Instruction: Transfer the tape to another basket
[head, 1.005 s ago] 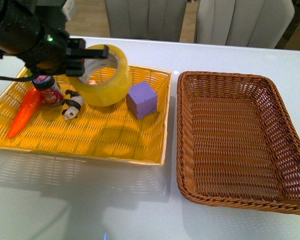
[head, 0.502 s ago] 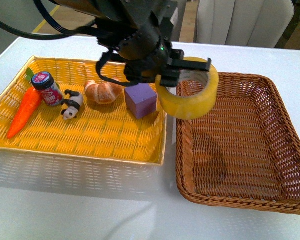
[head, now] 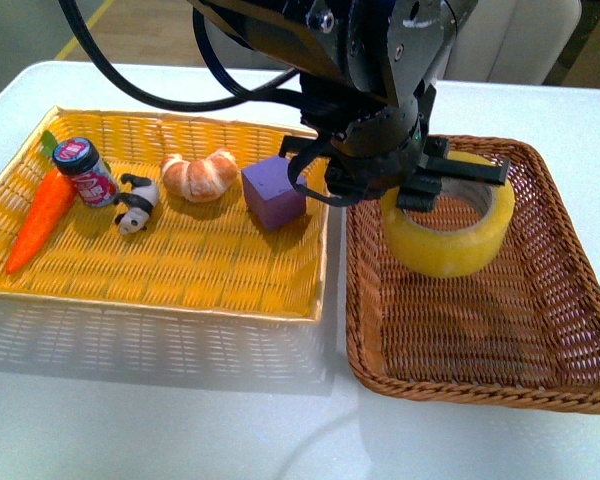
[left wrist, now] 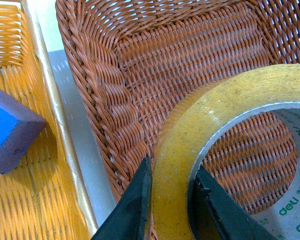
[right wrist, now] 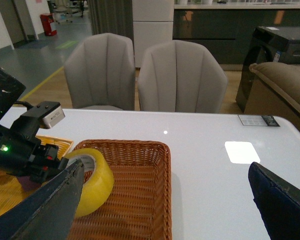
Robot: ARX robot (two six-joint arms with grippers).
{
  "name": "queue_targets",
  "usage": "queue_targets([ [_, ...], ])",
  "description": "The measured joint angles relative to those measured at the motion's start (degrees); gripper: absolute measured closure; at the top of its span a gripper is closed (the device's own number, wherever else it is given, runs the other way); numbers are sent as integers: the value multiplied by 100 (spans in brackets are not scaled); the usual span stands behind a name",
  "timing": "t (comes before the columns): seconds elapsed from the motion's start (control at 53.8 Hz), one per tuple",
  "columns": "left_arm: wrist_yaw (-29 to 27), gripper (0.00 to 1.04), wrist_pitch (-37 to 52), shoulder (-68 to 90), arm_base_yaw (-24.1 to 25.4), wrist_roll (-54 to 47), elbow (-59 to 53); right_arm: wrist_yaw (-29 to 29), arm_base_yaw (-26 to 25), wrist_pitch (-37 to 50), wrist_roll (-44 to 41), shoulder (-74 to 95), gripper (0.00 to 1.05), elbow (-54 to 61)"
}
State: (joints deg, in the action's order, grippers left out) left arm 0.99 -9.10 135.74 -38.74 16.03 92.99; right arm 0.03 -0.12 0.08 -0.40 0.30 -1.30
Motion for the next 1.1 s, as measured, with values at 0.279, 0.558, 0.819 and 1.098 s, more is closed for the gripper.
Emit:
queue_targets([
  [0.279, 66, 74, -28, 39, -17, 92, 87, 0, 0, 0, 0, 0, 9, 0],
  [0.558, 68, 28, 275, -140, -13, 136, -278, 0, 0, 0, 0, 0, 9, 0],
  [0.819, 144, 9, 1217, -1325, 188, 138, -1663, 0, 0, 0, 0, 0, 9, 0],
  [1.098, 485, 9, 1930, -3738, 1405, 90, -4004, -2, 0, 0, 0, 0, 9, 0],
])
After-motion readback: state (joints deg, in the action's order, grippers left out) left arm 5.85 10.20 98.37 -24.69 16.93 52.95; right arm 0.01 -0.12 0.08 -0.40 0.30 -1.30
